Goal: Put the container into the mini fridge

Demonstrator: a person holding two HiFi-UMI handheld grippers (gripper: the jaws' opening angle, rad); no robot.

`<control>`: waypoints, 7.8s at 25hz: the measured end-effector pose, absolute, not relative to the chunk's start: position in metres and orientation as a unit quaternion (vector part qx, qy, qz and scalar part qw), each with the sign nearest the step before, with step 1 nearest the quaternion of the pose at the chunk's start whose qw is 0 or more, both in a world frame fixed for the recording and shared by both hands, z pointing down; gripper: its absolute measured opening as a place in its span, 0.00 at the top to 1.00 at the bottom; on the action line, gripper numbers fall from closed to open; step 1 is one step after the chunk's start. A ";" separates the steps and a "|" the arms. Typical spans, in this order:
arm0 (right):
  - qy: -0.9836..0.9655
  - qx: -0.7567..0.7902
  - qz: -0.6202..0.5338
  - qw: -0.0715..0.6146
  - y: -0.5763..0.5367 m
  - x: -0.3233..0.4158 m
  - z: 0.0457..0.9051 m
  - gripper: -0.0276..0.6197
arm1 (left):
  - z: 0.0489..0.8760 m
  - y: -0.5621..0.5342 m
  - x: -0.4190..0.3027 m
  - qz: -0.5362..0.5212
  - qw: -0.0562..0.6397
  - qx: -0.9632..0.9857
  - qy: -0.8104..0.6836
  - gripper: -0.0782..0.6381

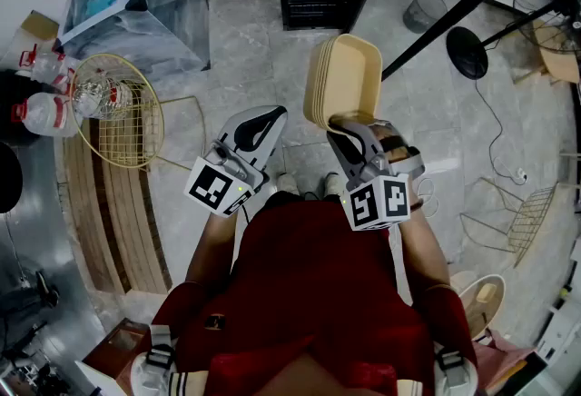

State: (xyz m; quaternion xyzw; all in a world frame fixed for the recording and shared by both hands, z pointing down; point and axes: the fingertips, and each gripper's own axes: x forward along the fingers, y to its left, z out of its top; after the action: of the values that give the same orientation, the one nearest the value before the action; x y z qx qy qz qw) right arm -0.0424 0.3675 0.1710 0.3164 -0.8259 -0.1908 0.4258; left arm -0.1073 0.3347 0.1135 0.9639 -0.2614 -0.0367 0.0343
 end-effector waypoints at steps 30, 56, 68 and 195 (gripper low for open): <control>-0.819 0.340 -0.156 0.436 0.371 -0.080 0.184 0.87 | 0.121 0.336 -0.156 -0.055 0.046 0.967 -0.244 0.88; -0.845 0.297 -0.159 0.415 0.208 0.004 0.214 0.88 | 0.139 0.177 -0.078 -0.036 0.043 0.953 -0.296 0.88; -0.861 0.260 -0.166 0.405 0.084 0.085 0.218 0.88 | 0.140 0.055 -0.001 -0.025 0.046 0.942 -0.332 0.88; -0.788 0.112 -0.167 0.583 -0.341 0.064 0.868 0.88 | 0.744 -0.257 0.003 -0.064 0.038 0.928 -0.364 0.88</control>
State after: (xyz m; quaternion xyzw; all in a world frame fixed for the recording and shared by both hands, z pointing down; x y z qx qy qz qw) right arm 0.0644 -0.3412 0.8682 0.1117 -0.7877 -0.1666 0.5825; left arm 0.0034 -0.2572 0.7436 0.9282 -0.3644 -0.0643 0.0385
